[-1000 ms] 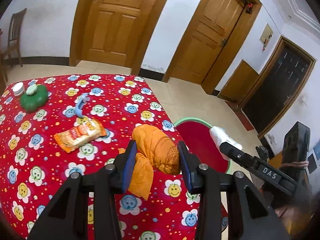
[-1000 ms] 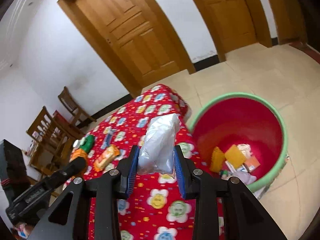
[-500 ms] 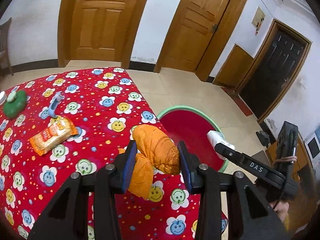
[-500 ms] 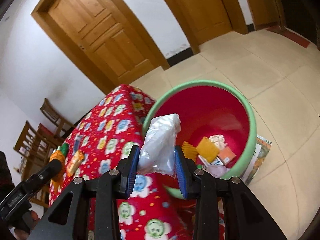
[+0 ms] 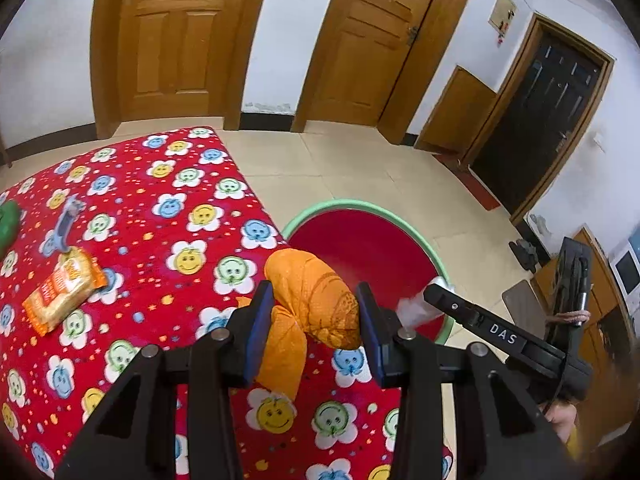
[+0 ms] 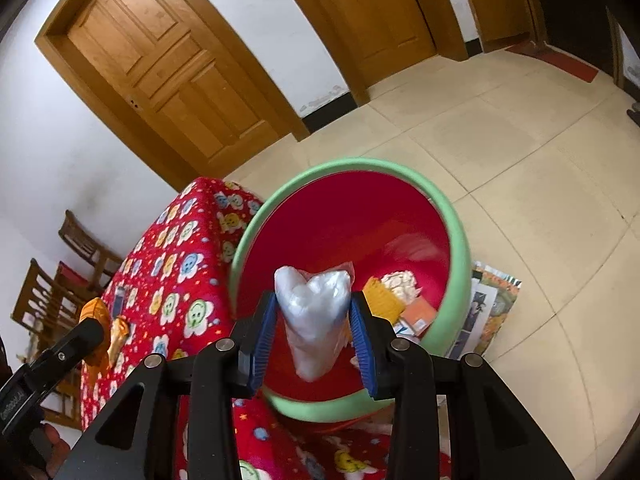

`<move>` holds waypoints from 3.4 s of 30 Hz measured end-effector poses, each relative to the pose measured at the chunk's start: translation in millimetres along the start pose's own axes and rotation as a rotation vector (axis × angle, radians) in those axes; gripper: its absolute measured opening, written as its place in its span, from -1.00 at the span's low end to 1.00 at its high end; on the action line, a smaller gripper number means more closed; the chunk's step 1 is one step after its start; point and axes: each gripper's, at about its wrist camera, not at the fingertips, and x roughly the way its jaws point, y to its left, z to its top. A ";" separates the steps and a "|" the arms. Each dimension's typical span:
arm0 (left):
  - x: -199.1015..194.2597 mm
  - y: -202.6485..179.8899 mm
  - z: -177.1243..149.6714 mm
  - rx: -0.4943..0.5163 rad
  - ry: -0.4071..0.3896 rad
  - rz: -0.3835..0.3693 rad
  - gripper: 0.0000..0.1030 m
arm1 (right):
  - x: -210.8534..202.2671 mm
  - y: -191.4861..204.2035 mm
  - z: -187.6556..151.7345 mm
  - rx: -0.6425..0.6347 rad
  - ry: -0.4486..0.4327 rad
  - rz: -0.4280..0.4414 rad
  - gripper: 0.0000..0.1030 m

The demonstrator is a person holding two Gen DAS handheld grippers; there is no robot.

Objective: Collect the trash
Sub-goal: 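Open both tools to drop the orange cloth and plastic bag into the bin, then move both open tools back over the table toward the snack bag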

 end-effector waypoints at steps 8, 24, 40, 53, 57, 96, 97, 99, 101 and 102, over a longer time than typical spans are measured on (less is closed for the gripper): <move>25.5 -18.6 4.9 0.053 0.026 -0.023 -0.20 | -8.1 -7.9 5.7 0.004 -0.033 0.001 -0.11; 69.9 -43.1 7.0 0.128 0.094 -0.049 -0.13 | -18.9 -20.5 12.9 0.023 -0.071 -0.023 -0.10; 56.7 -39.4 8.7 0.116 0.074 -0.040 0.03 | -21.5 -15.7 11.9 0.017 -0.076 -0.026 0.05; 17.9 16.9 13.9 0.056 0.013 0.080 0.03 | -30.5 1.2 8.9 -0.011 -0.086 -0.009 0.21; 6.2 43.1 13.7 0.031 -0.001 0.130 0.03 | -29.7 7.5 8.1 -0.019 -0.079 -0.006 0.21; -24.4 222.1 -24.4 -0.321 0.073 0.377 0.03 | -25.7 37.5 -1.7 -0.071 -0.039 -0.018 0.22; -25.0 219.5 -25.7 -0.322 0.069 0.371 0.03 | -25.4 37.9 -2.1 -0.072 -0.038 -0.017 0.22; -29.1 213.1 -26.6 -0.326 0.052 0.353 0.03 | -25.3 38.5 -2.3 -0.072 -0.037 -0.016 0.22; -33.5 205.4 -25.7 -0.326 0.029 0.331 0.03 | -25.8 39.0 -2.2 -0.074 -0.037 -0.015 0.22; -34.6 202.5 -24.3 -0.324 0.023 0.323 0.03 | -26.4 39.1 -2.1 -0.074 -0.037 -0.015 0.22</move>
